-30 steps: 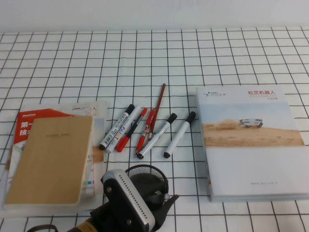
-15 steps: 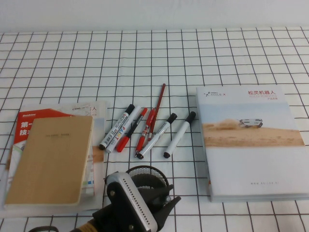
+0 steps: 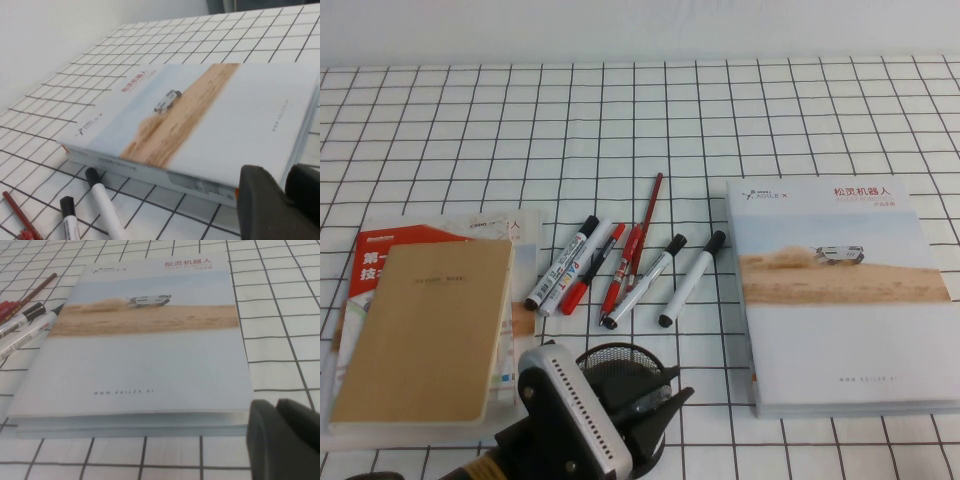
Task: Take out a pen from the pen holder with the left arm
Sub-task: 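Take a marker out of the pen holder and lay it on the table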
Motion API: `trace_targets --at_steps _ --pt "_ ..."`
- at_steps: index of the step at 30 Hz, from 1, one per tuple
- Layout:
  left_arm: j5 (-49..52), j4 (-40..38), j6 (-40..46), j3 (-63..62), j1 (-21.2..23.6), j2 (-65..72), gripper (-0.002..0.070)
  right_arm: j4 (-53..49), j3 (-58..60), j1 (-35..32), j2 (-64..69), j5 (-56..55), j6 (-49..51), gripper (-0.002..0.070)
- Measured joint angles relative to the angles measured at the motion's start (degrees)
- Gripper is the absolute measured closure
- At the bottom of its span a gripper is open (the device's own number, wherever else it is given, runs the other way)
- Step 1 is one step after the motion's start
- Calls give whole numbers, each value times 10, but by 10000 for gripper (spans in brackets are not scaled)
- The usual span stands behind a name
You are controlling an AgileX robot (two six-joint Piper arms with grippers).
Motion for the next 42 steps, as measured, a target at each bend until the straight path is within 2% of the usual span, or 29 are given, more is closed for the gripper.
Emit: trace_targets --at_steps 8,14,16,18,21,25,30,42 --pt "48 -29 0 0 0 -59 651 0 0 0 0 0 0 691" --pt "74 -18 -5 0 0 -59 662 0 0 0 0 0 0 691" --pt "62 -6 -5 0 0 -60 635 0 0 0 0 0 0 691" --pt "46 2 -5 0 0 -64 575 0 0 0 0 0 0 691" --pt "30 6 -10 0 0 -73 412 0 0 0 0 0 0 691" --pt "41 12 -53 0 0 -70 301 0 0 0 0 0 0 691" --pt "44 30 -74 0 0 -51 274 0 0 0 0 0 0 691" --pt "3 11 -68 0 0 17 272 0 0 0 0 0 0 691"
